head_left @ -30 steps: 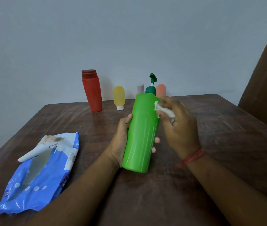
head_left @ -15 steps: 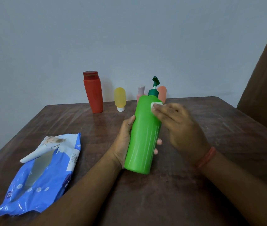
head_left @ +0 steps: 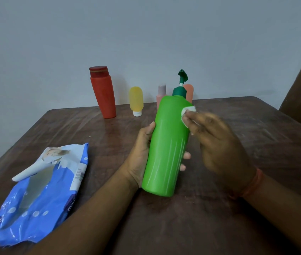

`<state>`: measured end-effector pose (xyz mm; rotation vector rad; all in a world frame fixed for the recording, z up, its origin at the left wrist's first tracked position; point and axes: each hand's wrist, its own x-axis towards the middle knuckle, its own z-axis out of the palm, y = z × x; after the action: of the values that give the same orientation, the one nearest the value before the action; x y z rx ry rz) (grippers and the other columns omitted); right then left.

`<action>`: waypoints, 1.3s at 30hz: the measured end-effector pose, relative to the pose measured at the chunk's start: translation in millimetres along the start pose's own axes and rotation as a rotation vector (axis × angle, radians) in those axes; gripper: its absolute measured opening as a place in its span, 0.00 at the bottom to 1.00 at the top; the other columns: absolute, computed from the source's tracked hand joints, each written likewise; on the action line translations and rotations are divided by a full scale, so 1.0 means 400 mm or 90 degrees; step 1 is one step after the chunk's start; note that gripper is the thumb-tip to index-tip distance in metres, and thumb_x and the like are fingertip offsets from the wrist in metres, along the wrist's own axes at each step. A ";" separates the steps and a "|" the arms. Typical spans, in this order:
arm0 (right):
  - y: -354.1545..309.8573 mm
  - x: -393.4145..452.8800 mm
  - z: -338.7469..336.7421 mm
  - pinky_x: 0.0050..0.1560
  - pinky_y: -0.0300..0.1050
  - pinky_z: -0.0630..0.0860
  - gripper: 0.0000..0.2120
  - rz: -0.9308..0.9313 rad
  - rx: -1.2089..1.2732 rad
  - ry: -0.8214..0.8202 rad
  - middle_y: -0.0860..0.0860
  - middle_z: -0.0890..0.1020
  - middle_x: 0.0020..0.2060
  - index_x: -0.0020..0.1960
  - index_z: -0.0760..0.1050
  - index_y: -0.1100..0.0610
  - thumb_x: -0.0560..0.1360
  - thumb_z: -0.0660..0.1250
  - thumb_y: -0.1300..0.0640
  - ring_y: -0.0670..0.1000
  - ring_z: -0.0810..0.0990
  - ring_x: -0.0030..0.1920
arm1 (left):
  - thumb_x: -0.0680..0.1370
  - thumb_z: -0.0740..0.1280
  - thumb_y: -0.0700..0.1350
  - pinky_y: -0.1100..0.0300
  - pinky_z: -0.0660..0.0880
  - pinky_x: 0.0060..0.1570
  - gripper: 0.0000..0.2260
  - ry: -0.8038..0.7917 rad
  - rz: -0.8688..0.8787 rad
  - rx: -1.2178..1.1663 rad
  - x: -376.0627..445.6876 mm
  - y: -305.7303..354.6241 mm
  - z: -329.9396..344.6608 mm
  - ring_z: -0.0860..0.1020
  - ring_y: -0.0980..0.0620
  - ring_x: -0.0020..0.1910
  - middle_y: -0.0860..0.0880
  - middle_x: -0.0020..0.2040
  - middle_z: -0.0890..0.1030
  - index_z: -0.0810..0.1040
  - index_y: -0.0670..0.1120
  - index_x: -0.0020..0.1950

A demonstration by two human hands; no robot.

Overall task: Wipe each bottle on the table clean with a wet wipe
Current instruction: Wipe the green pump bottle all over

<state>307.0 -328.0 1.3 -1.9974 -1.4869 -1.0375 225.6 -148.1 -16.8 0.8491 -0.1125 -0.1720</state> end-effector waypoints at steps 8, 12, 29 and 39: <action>-0.006 -0.008 -0.001 0.74 0.48 0.63 0.27 0.025 0.009 -0.023 0.60 0.75 0.69 0.72 0.71 0.67 0.73 0.58 0.74 0.62 0.75 0.66 | 0.78 0.53 0.64 0.50 0.81 0.41 0.31 0.020 0.015 0.009 0.001 0.001 0.009 0.83 0.43 0.44 0.42 0.52 0.83 0.84 0.44 0.58; -0.017 -0.017 -0.002 0.65 0.53 0.72 0.21 -0.065 -0.011 -0.027 0.54 0.77 0.68 0.70 0.75 0.62 0.80 0.56 0.69 0.58 0.77 0.65 | 0.78 0.52 0.64 0.50 0.81 0.40 0.30 0.017 0.015 0.006 0.000 0.001 0.014 0.83 0.45 0.43 0.44 0.49 0.84 0.85 0.46 0.57; -0.016 0.001 0.001 0.65 0.46 0.73 0.12 0.106 0.100 0.142 0.60 0.79 0.55 0.56 0.81 0.67 0.75 0.67 0.75 0.56 0.78 0.57 | 0.77 0.56 0.64 0.50 0.82 0.40 0.29 -0.017 -0.012 0.017 -0.007 0.006 0.008 0.84 0.41 0.45 0.42 0.52 0.84 0.84 0.44 0.60; -0.032 0.020 0.001 0.61 0.41 0.76 0.11 0.500 0.629 0.286 0.48 0.83 0.53 0.56 0.76 0.51 0.80 0.66 0.65 0.46 0.81 0.58 | 0.71 0.72 0.63 0.48 0.82 0.42 0.30 -0.075 -0.029 0.042 -0.003 0.001 0.018 0.84 0.40 0.47 0.40 0.53 0.83 0.82 0.42 0.63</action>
<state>296.3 -318.7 6.2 -1.2733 -0.6207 -0.2584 223.3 -152.9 -12.0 0.9083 -0.2103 -0.2625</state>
